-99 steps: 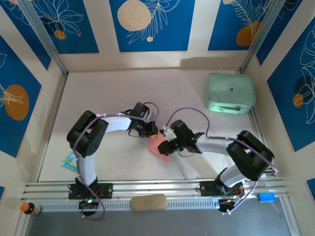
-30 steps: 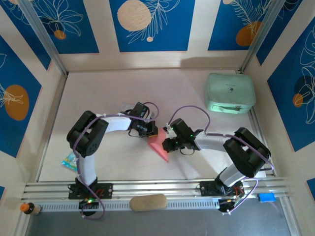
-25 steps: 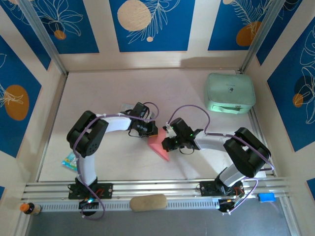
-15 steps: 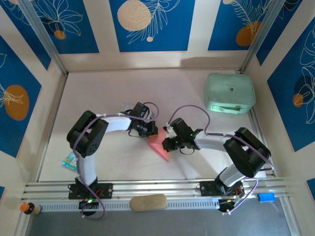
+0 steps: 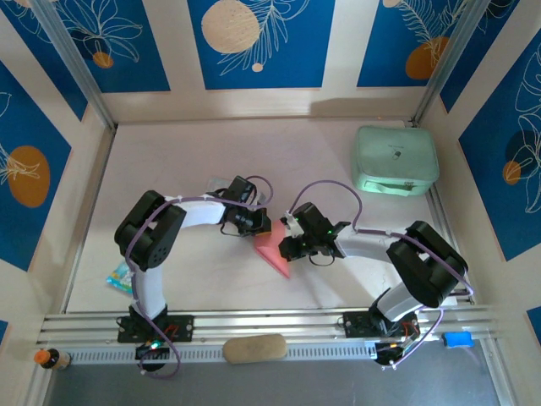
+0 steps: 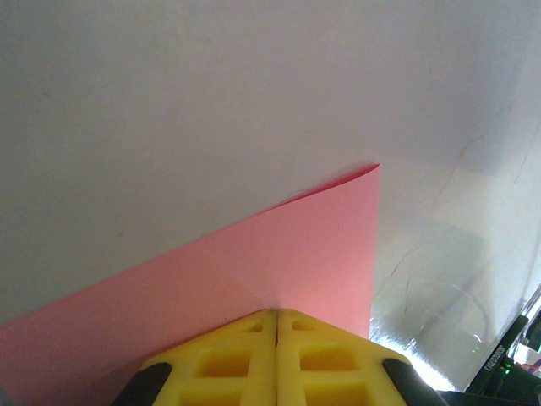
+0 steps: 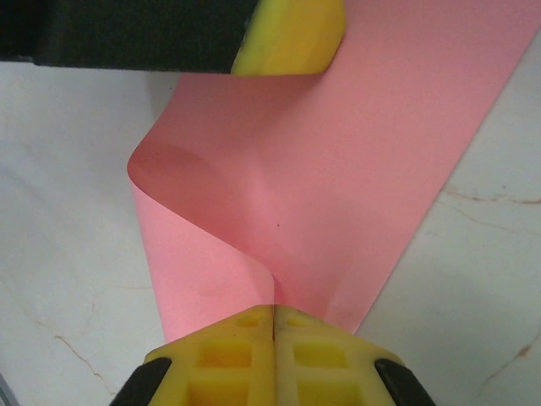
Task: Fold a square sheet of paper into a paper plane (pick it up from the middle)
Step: Third fold the triangle at the center of the table.
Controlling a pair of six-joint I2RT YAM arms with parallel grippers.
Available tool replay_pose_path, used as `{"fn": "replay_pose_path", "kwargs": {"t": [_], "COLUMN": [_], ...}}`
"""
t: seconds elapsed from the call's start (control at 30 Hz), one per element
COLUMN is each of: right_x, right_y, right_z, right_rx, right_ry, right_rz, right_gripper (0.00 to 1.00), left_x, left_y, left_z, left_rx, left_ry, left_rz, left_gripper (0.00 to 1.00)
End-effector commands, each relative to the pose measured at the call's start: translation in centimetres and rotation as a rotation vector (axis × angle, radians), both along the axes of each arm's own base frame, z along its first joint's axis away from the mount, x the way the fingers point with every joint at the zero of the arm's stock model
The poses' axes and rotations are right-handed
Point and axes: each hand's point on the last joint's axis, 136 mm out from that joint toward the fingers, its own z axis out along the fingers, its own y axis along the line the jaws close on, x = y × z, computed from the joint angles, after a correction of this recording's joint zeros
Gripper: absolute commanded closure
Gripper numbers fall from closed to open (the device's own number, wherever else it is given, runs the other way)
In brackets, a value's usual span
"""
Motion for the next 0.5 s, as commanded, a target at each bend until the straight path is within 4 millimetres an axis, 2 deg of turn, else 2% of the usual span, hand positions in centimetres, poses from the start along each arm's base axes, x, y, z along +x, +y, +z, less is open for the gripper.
{"fn": "replay_pose_path", "kwargs": {"t": [0.0, 0.47], "right_x": [-0.08, -0.23], "right_y": [0.24, 0.43], "right_z": [0.09, -0.4], "right_rx": [0.005, 0.003], "right_ry": [0.021, 0.042], "right_rz": [0.002, 0.007], "right_gripper": [0.98, 0.98], "left_x": [-1.2, -1.18], "left_y": [1.54, 1.53], "left_z": [-1.69, -1.69], "left_rx": [0.065, 0.064], "left_ry": [0.045, 0.045], "left_rz": [0.011, 0.013], "left_gripper": [0.94, 0.94]}}
